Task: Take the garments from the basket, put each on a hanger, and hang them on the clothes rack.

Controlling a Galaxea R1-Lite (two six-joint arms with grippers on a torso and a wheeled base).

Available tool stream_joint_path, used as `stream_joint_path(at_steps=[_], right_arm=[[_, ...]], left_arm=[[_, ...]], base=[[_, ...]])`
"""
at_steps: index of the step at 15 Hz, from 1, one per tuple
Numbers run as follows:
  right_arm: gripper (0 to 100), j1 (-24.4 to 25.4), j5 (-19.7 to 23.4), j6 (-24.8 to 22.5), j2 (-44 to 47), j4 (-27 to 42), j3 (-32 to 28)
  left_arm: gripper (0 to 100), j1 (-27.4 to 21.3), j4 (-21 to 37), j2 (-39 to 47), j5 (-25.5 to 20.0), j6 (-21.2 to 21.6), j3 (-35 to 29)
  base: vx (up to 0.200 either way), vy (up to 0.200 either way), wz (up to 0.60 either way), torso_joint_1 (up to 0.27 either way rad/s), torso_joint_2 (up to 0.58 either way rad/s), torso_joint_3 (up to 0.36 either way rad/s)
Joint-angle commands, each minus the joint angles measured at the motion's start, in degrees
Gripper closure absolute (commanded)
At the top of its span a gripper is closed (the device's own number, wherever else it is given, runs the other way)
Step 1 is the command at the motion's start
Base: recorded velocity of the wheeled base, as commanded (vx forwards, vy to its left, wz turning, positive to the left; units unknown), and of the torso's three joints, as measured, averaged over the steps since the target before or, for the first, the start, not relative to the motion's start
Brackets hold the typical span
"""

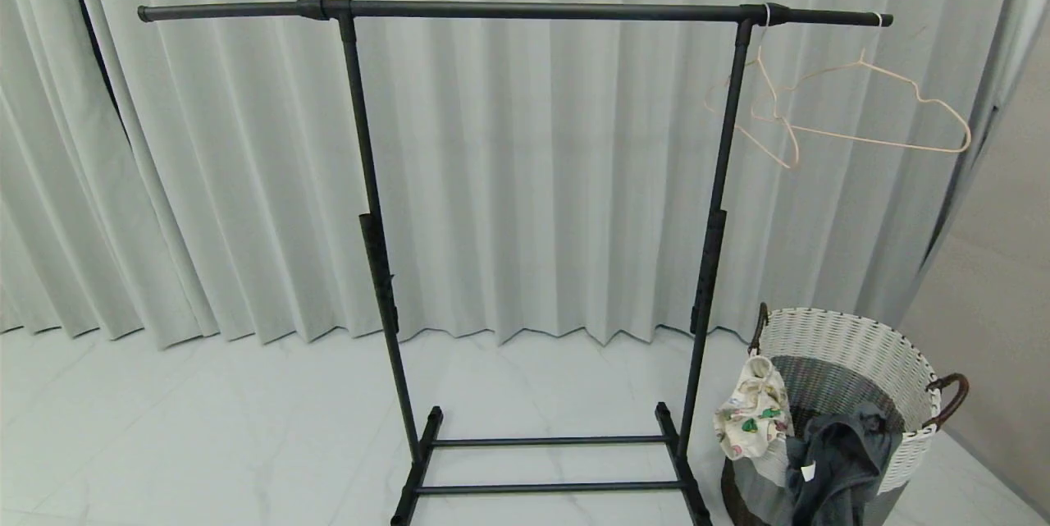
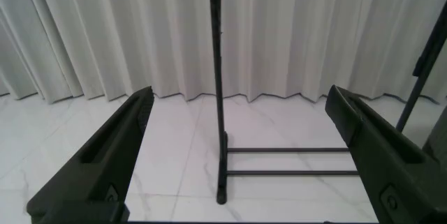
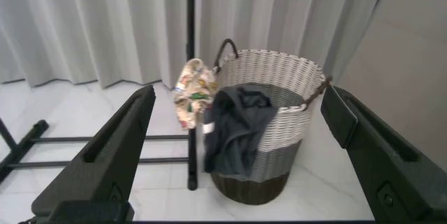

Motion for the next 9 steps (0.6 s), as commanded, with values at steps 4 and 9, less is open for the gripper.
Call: stream_joint_path(at_steps=[4,9], right_arm=[[0,0.0,0.0,-0.1,0.0,0.0,0.0],[0,0.0,0.1,-1.4,0.0,0.1,0.0]], left_arm=[[0,0.0,0.0,0.0,0.0,-0.1,0.0],[0,0.0,0.0,0.0,0.0,-0.4,0.0]], base=[[0.000,-0.200,0.00,0.004,0.00,0.004],[0.040,0.000,0.00,0.000,0.00,0.000]])
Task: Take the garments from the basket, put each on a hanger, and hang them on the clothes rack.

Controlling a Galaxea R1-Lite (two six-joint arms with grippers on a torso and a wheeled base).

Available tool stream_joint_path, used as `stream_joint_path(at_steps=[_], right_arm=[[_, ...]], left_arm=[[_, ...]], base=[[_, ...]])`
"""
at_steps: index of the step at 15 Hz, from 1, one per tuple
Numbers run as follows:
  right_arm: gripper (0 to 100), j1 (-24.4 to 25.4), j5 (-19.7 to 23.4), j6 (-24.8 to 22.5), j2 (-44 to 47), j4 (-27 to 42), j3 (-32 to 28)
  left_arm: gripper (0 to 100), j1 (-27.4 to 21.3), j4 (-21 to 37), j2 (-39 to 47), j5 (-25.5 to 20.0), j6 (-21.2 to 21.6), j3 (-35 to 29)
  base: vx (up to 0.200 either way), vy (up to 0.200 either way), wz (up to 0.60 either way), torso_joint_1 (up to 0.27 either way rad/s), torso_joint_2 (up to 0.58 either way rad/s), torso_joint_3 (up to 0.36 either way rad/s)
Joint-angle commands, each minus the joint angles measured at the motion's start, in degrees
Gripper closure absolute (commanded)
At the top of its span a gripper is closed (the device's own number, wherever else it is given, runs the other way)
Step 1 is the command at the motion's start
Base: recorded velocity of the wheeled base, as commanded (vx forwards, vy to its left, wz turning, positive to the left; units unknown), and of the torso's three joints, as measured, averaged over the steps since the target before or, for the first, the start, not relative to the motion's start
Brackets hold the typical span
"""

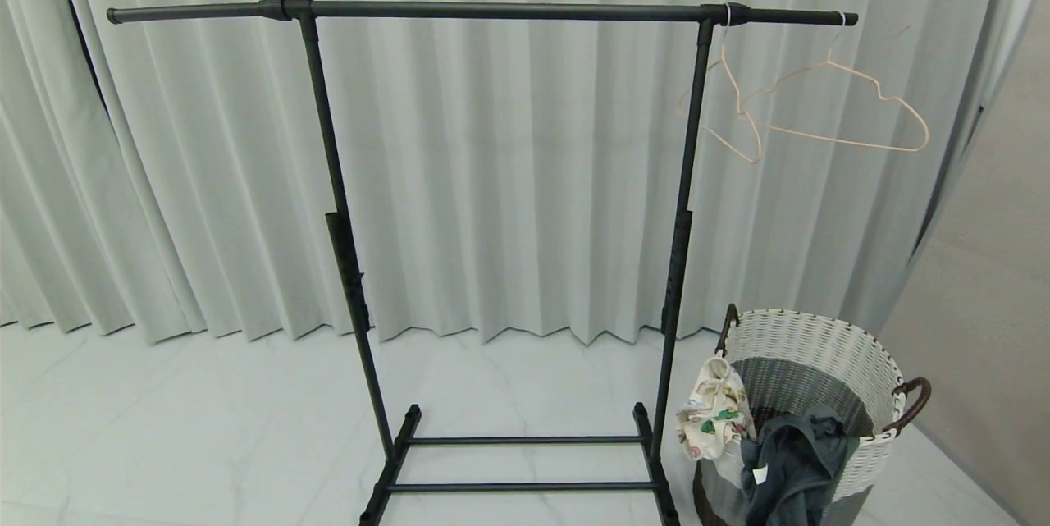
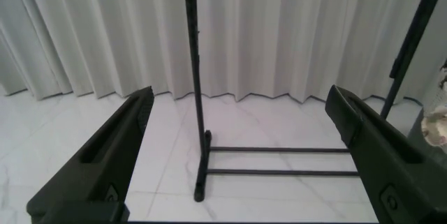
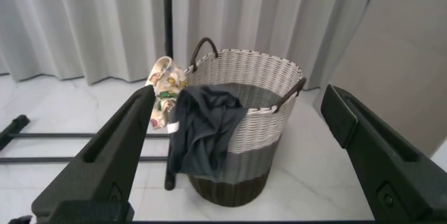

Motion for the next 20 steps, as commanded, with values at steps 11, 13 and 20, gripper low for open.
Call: stream_joint_path(at_steps=[11,13,20], right_arm=[[0,0.1,0.2,-0.5,0.1,0.0,0.0],[0,0.1,0.2,-0.6,0.0,0.0,0.0],[0,1.8,3.0,-3.4,7.2,-0.1,-8.3]], left_arm=[[0,0.0,0.0,0.0,0.1,-1.0,0.0],[0,0.0,0.0,0.0,0.0,-0.9,0.0],[0,0.0,0.0,0.0,0.2,-2.6,0.0]], base=[[0.200,0.000,0.00,0.003,0.00,0.001],[0.200,0.000,0.00,-0.002,0.00,0.000],[0.000,0.000,0.00,0.000,0.00,0.000]])
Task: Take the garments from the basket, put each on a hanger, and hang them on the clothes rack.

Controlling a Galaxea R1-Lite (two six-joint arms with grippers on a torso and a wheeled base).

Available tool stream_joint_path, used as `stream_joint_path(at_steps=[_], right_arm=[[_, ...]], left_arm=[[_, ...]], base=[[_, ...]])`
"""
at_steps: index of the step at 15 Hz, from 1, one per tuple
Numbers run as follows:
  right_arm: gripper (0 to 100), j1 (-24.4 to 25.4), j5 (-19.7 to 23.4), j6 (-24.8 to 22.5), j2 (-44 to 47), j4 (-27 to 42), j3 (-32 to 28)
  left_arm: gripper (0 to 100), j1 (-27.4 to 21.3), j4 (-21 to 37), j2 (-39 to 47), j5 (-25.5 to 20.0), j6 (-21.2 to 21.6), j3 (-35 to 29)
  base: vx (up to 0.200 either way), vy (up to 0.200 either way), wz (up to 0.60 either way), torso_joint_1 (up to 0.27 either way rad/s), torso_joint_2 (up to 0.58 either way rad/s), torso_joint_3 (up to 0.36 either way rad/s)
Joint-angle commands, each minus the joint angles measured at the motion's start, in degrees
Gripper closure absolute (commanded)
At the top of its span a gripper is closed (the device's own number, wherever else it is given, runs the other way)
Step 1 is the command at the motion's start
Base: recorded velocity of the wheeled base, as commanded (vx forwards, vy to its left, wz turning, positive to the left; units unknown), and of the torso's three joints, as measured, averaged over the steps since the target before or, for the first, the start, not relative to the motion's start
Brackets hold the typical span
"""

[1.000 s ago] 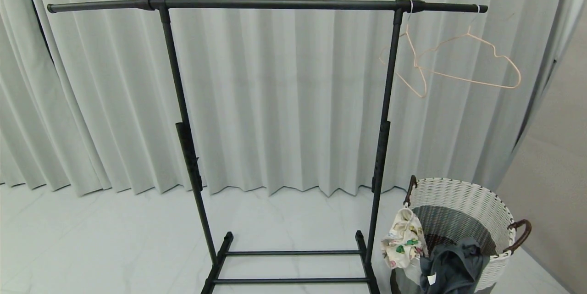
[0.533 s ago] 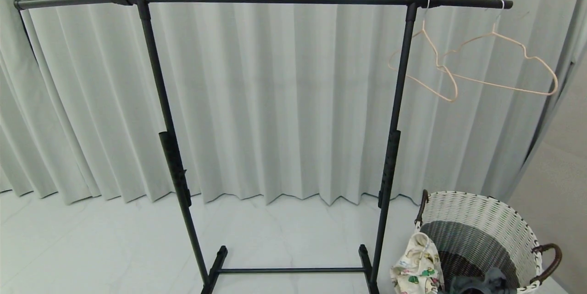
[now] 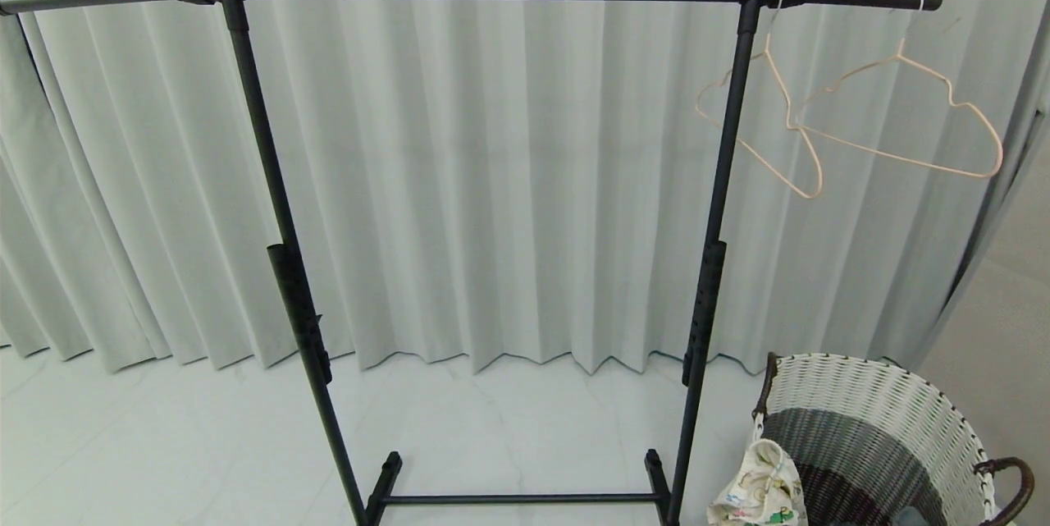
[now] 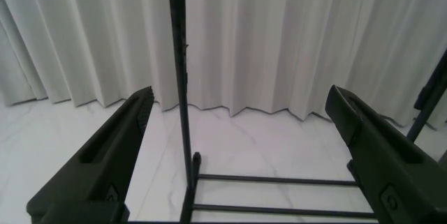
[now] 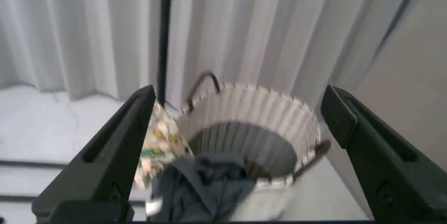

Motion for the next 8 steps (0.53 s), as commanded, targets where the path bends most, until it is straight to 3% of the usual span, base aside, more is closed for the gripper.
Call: stream_joint_path(at_steps=[1,3,5,8], right_arm=[[0,2.5,0.8,0.8,11.4,0.4,-8.8],[0,2.6,0.3,-3.6,25.6,2.1,-13.6],[0,-1.1,-4.8,-15.2,42.8,2.1,-15.4],[0,-1.7,-4.8,-28.3,59.7,-1.1,-14.6]], left_arm=[[0,0.0,0.0,0.0,0.0,0.0,0.0],[0,0.0,0.0,0.0,0.0,-0.1,0.0],[0,0.0,0.0,0.0,-0.1,1.3,0.0],[0,0.0,0.0,0.0,-0.1,3.0,0.0]], base=[[0.000,0.000,0.00,0.000,0.00,0.000],[0.000,0.000,0.00,0.000,0.00,0.000],[0.000,0.000,0.00,0.000,0.00,0.000],[0.000,0.000,0.00,0.000,0.00,0.000]])
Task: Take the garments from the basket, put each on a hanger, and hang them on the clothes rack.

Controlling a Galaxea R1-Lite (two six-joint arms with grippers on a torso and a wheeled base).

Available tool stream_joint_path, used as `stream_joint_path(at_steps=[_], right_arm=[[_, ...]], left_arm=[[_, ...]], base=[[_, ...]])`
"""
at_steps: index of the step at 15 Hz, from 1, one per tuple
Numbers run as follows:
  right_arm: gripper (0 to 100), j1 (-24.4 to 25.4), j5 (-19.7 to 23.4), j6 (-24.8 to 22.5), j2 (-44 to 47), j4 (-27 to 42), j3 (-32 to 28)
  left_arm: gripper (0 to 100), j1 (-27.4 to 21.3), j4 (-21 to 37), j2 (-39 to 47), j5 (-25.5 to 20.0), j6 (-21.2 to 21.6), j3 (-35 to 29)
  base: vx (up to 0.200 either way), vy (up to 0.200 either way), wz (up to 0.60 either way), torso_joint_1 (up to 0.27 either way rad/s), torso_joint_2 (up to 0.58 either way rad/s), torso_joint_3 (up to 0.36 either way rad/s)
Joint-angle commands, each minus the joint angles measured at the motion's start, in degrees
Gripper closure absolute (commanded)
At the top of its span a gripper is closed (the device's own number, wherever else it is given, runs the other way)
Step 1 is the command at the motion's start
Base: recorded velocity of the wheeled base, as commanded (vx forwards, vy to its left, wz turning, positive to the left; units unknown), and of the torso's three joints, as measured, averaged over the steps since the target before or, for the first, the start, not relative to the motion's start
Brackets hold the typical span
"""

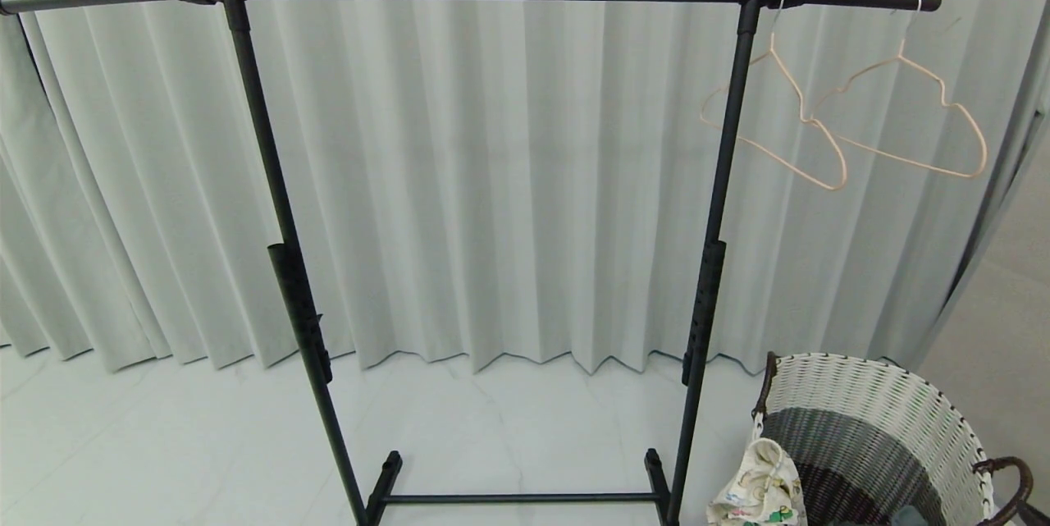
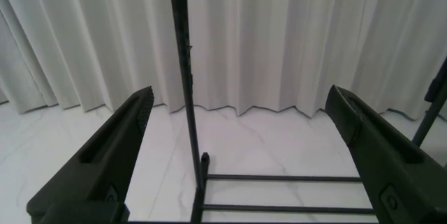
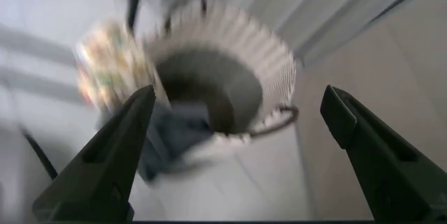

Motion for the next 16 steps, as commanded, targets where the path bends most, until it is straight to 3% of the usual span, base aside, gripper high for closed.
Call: stream_joint_path(at_steps=[1,8,12,16], right_arm=[[0,-1.6,-1.2,-13.8,27.6,-3.1,-0.2],[0,0.7,2.3,-20.3,47.6,-18.1,11.2],[0,0.8,2.3,-20.3,58.8,-30.5,11.8],[0,0.8,2.1,-20.2,64.8,-36.6,11.6]], left_arm=[[0,0.0,0.0,0.0,0.0,0.1,0.0],[0,0.0,0.0,0.0,0.0,0.1,0.0],[0,0.0,0.0,0.0,0.0,0.2,0.0],[0,0.0,0.0,0.0,0.0,0.2,0.0]], base=[[0.000,0.000,0.00,0.000,0.00,0.000],[0.000,0.000,0.00,0.000,0.00,0.000],[0.000,0.000,0.00,0.000,0.00,0.000],[0.000,0.000,0.00,0.000,0.00,0.000]])
